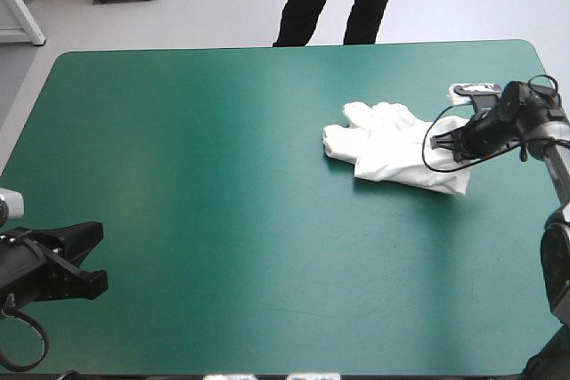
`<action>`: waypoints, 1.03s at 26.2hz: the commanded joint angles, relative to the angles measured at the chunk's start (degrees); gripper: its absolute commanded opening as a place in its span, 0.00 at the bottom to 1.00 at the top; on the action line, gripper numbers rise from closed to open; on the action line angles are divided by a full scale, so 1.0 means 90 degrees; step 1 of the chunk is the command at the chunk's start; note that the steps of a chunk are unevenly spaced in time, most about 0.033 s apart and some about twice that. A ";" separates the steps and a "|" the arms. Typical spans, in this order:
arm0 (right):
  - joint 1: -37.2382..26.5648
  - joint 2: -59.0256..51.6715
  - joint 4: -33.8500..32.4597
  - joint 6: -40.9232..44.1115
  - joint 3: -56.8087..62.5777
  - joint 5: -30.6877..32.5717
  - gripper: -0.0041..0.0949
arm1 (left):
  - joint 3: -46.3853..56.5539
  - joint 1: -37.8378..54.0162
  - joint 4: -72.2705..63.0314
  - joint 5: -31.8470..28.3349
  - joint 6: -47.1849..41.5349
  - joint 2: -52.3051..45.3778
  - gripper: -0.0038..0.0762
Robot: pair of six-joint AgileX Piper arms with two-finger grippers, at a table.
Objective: Fold the cloth
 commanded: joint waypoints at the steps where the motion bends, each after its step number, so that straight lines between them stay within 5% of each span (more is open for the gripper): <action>1: -0.0499 -0.0769 -0.0336 0.0039 0.0442 -0.0542 0.02 | -0.0130 -0.0008 -0.0072 0.0096 -0.0036 0.0059 0.04; 13: -0.1755 -0.1379 -0.1820 0.1329 0.1050 -0.0592 0.02 | -0.0130 -0.0008 -0.0072 -0.0066 -0.0036 0.0059 0.04; 20: -0.1759 -0.1381 -0.1686 0.1389 0.1050 -0.0618 0.03 | -0.0130 -0.0008 -0.0072 -0.0066 0.0095 0.0059 0.04; 23: -0.1759 -0.1381 -0.1514 0.1311 0.1050 -0.0574 0.14 | -0.0130 -0.0008 -0.0089 -0.0066 0.0116 0.0059 0.04; 27: -0.1759 -0.1370 -0.1473 0.1216 0.0998 -0.0206 0.53 | -0.0130 -0.0008 -0.0094 -0.0066 0.0116 0.0059 0.04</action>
